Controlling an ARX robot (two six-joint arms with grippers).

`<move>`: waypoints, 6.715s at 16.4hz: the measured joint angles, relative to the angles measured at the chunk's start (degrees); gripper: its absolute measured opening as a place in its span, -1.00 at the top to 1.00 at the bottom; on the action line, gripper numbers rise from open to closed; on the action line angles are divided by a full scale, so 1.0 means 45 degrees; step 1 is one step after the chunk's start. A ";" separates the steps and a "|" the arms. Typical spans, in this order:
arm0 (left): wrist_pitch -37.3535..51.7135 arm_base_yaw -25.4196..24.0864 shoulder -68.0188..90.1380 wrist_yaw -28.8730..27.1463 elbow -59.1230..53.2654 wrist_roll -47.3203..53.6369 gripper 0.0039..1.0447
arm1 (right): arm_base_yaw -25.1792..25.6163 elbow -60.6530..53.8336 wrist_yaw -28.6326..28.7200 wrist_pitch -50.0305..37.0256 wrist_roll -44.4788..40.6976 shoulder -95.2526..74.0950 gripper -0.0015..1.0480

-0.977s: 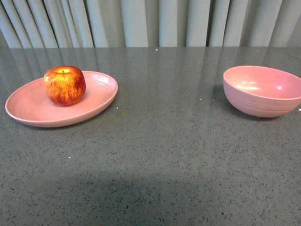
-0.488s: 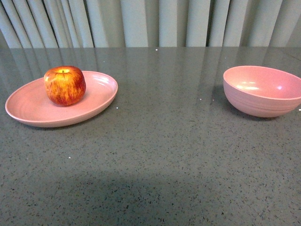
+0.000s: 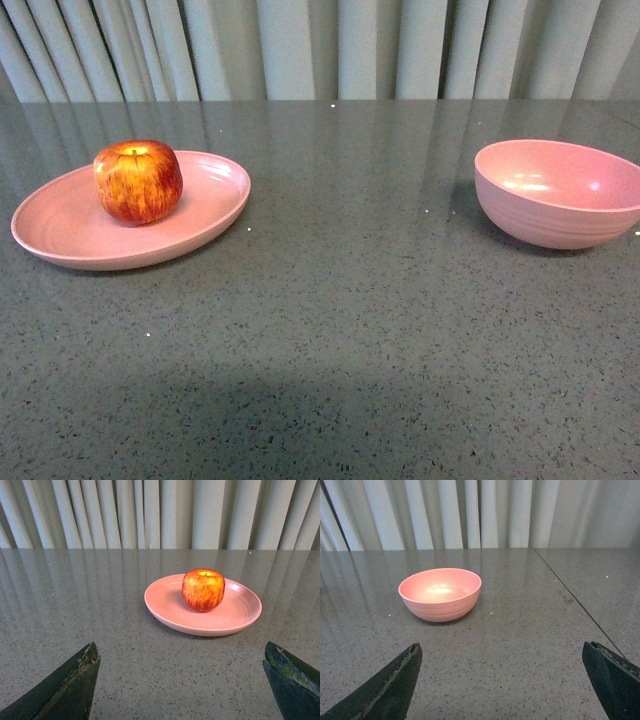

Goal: Move apple from plate to bowl

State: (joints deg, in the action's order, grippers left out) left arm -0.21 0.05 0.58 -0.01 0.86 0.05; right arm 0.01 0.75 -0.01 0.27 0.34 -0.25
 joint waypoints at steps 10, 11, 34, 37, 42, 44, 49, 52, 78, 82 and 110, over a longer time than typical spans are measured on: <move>0.0000 0.0000 0.0000 0.0000 0.0000 0.0000 -0.88 | 0.1151 0.3075 0.0835 -0.2642 0.1073 -0.6776 -0.87; 0.0000 0.0000 0.0000 0.0000 -0.0005 0.0000 -0.88 | 0.1180 0.3973 0.1005 -0.3808 0.0874 -0.8534 -0.87; 0.0000 0.0000 0.0000 0.0000 0.0000 0.0000 -0.88 | -0.0359 1.5392 0.0325 0.1608 0.0301 -2.3377 -0.58; 0.0000 0.0000 0.0000 0.0000 -0.0005 0.0000 -0.88 | -0.0359 1.5489 0.0491 0.1753 0.0398 -2.3489 0.01; 0.0000 0.0000 0.0000 0.0000 -0.0005 0.0000 -0.88 | -0.0384 1.5742 0.0879 0.1977 0.0831 -2.3489 0.93; 0.0000 0.0000 0.0000 0.0000 -0.0005 0.0000 -0.88 | -0.0418 1.5820 0.0928 0.2040 0.0967 -2.3479 0.94; 0.0000 0.0000 0.0000 0.0000 -0.0005 0.0000 -0.88 | -0.0452 1.6378 0.1583 0.2623 0.1166 -2.2692 0.94; 0.0000 0.0000 0.0000 0.0000 -0.0005 0.0000 -0.88 | -0.1331 1.6917 0.1739 0.2948 0.1409 -2.1940 0.94; 0.0000 0.0000 0.0000 0.0000 0.0000 0.0000 -0.88 | -0.5338 1.8778 0.0578 0.3405 0.2696 -2.5344 0.94; 0.0000 0.0000 0.0000 0.0000 -0.0005 0.0000 -0.88 | -0.5333 1.8744 0.0568 0.3458 0.2701 -2.5344 0.94; -0.0005 0.0000 0.0000 0.0000 -0.0005 0.0000 -0.88 | 0.0068 0.3784 -0.0019 -0.2579 0.0350 -0.6052 0.12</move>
State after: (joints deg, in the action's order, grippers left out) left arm -0.23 0.05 0.58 -0.01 0.84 0.05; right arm 0.32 17.78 -0.10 -11.33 1.91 -27.49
